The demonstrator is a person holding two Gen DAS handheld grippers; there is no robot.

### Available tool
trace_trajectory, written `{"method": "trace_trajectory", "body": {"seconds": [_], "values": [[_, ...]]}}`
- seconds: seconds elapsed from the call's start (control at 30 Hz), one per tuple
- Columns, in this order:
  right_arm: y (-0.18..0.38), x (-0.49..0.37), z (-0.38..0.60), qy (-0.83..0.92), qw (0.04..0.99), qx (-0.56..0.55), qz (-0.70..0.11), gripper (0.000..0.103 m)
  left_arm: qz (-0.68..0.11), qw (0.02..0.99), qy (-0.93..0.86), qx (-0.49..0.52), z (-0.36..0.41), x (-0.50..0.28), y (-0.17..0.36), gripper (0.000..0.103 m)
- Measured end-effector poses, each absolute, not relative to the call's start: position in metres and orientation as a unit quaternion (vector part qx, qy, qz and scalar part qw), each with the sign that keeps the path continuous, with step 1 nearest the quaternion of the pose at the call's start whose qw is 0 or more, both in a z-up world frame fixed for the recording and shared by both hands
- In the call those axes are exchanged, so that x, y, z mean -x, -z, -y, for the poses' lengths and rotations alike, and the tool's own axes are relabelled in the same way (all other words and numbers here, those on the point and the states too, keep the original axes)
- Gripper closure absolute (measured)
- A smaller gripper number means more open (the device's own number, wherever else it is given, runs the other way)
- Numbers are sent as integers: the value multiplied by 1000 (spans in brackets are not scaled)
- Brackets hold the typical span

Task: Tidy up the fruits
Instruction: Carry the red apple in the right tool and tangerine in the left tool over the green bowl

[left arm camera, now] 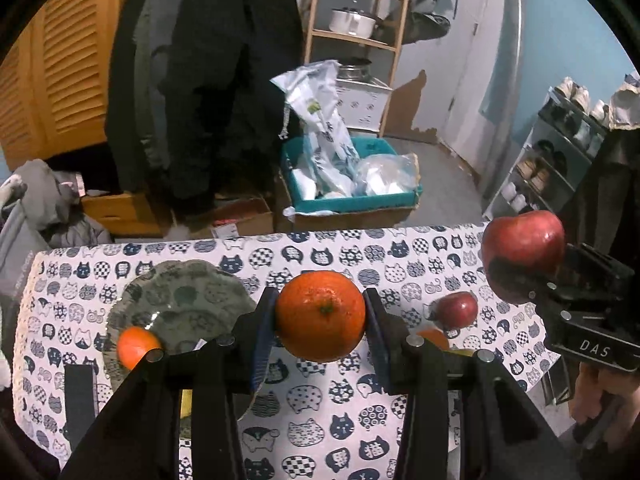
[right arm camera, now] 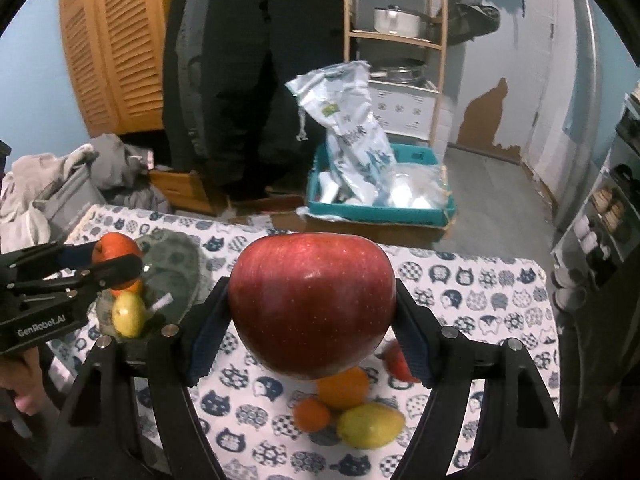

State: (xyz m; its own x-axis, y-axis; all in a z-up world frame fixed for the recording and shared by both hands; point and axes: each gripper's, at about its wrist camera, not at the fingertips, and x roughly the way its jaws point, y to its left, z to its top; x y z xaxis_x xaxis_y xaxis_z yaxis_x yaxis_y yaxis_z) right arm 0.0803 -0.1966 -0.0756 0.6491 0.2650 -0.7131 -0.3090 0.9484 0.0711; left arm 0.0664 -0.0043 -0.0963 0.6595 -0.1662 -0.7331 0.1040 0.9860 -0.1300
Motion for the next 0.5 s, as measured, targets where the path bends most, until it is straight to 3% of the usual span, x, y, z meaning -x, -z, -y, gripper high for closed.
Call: {"method": "trace_trajectory", "body": {"seconds": [0.5], "values": [[75, -100, 130, -203, 898, 40, -390, 27, -405, 912, 20, 66, -56, -64, 103, 60]]}}
